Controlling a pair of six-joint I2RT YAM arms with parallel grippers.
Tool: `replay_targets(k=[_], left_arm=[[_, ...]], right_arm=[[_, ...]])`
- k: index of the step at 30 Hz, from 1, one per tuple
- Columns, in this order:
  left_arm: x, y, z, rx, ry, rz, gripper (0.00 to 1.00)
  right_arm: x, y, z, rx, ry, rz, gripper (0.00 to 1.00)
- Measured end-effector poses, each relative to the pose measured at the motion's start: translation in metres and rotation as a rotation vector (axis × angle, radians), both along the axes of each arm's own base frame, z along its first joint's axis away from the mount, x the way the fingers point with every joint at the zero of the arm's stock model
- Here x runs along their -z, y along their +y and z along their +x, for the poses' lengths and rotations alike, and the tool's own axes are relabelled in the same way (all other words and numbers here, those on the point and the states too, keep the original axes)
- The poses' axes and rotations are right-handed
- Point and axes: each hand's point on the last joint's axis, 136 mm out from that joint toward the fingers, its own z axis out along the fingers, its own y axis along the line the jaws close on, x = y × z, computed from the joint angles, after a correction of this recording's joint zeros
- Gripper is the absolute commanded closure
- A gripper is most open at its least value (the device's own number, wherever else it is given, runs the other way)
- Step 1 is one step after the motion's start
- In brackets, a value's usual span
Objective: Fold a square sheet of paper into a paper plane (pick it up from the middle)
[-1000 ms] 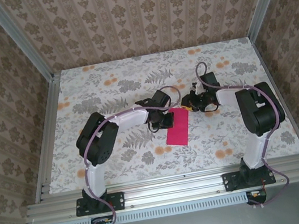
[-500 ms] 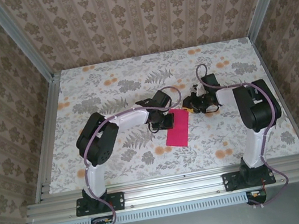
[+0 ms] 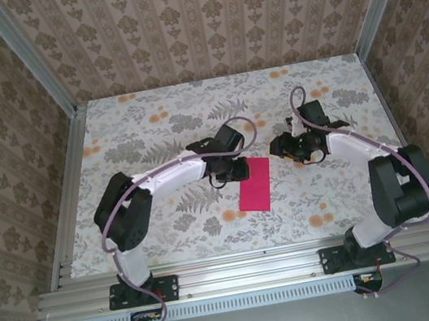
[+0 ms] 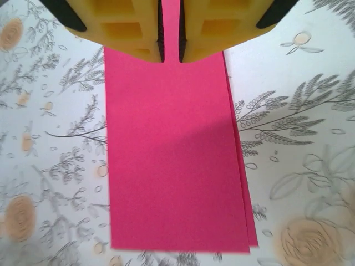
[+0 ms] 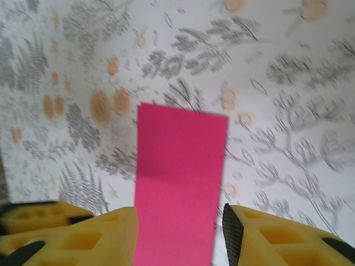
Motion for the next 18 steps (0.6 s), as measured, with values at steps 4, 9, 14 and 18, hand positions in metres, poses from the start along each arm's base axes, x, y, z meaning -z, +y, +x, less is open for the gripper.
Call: replay_targets(k=[4, 9, 14, 18], left_arm=[[-0.014, 0.016, 0.002, -0.049, -0.036, -0.024, 0.65], [0.001, 0.041, 0.011, -0.119, -0.002, -0.027, 0.60], [0.004, 0.043, 0.015, -0.136, 0.025, -0.055, 0.57], [0.004, 0.037, 0.015, -0.129, 0.034, -0.083, 0.56]], right_arm=[[0.002, 0.001, -0.026, -0.019, 0.024, -0.041, 0.48], [0.001, 0.015, -0.050, -0.064, 0.039, -0.052, 0.46], [0.004, 0.035, -0.058, -0.105, 0.056, -0.038, 0.47], [0.026, 0.048, -0.066, -0.141, 0.127, -0.050, 0.47]])
